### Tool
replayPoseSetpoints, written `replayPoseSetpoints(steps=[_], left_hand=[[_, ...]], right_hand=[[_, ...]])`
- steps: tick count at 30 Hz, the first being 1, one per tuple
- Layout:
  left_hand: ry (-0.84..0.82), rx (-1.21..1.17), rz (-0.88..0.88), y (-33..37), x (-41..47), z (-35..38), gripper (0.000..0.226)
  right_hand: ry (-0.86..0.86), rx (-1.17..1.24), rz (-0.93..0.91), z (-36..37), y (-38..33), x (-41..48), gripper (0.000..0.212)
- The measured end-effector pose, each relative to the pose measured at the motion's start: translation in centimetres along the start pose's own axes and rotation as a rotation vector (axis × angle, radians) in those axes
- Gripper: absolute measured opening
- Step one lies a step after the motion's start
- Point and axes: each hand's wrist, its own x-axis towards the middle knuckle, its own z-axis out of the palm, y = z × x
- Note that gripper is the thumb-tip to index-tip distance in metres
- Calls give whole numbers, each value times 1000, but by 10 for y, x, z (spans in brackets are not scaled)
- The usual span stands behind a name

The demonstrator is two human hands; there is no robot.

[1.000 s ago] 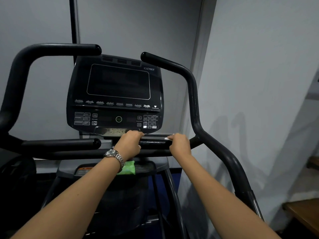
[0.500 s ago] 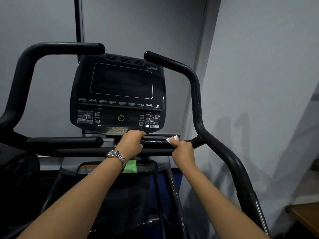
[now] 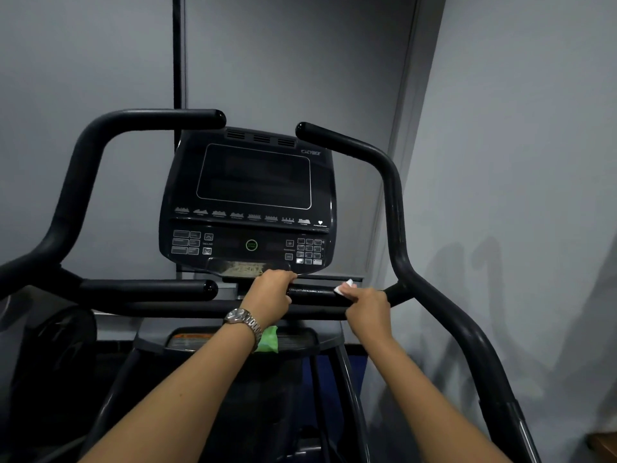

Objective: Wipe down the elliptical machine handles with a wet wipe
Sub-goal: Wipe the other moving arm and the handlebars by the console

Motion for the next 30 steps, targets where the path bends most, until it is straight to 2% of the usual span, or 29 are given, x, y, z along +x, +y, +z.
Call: replayPoseSetpoints(steps=[2,8,14,19,24,30], left_hand=[[-7,4,4,1,0,0,39],[1,-21,-2,-1,0,-1,43],[3,-74,-13,-4,1,3,46],[21,-83,-15,-8,4,4,50],[21,-139,-30,-14,7,11,53],[6,-216,-22,-22,13,14,56]], right_hand=[[4,-27,25,0,-7,7,51],[-58,-105,-149,9,-22,-15,55],[-9,-55,-22,8,-20,5,48],[-43,-58,-237,17,-29,-15,53],[12,-52,-79,13,-18,0,47],[-69,-49,-305,28,-42,-12,53]])
